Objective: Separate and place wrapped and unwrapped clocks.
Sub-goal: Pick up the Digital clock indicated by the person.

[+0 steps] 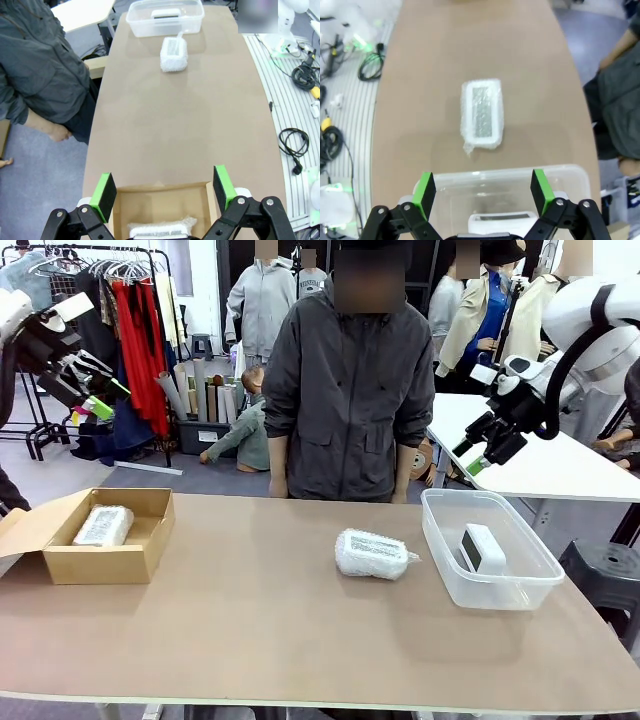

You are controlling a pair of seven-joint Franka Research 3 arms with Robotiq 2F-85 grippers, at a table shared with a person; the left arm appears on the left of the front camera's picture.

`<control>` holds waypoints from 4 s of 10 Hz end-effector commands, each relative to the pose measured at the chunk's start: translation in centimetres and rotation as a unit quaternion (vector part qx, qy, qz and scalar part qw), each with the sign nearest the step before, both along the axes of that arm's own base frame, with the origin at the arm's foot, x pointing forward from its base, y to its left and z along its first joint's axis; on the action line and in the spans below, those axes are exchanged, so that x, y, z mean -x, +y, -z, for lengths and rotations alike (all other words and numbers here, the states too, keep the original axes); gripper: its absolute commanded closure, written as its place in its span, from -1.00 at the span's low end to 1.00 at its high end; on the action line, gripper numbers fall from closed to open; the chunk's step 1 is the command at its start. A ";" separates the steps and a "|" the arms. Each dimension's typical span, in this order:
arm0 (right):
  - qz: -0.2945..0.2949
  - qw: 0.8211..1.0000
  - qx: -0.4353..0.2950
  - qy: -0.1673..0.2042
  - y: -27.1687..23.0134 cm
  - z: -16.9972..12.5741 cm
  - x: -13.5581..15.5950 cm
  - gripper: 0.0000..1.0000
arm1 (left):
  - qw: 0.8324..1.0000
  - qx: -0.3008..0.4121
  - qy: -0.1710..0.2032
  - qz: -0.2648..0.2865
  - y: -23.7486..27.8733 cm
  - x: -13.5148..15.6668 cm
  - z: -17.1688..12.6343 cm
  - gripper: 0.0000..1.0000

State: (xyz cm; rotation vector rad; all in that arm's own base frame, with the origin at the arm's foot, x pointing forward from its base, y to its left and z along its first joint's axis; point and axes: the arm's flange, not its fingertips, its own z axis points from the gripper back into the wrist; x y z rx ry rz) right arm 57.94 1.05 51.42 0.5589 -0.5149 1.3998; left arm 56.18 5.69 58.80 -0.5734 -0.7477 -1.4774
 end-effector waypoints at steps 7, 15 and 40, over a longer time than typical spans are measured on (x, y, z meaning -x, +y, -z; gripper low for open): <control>0.015 0.992 -0.120 -0.022 -3.5 -0.6 -2.7 -1.00 | 1.000 0.001 -0.004 0.006 0.1 0.2 0.0 -1.00; 0.026 0.994 -0.104 -0.012 -3.7 -0.5 -2.4 -1.00 | 1.000 0.001 -0.004 0.006 0.1 0.2 0.0 -1.00; 0.026 0.994 -0.104 -0.012 -3.7 -0.5 -2.4 -1.00 | 1.000 0.001 -0.004 0.006 0.1 0.2 0.0 -1.00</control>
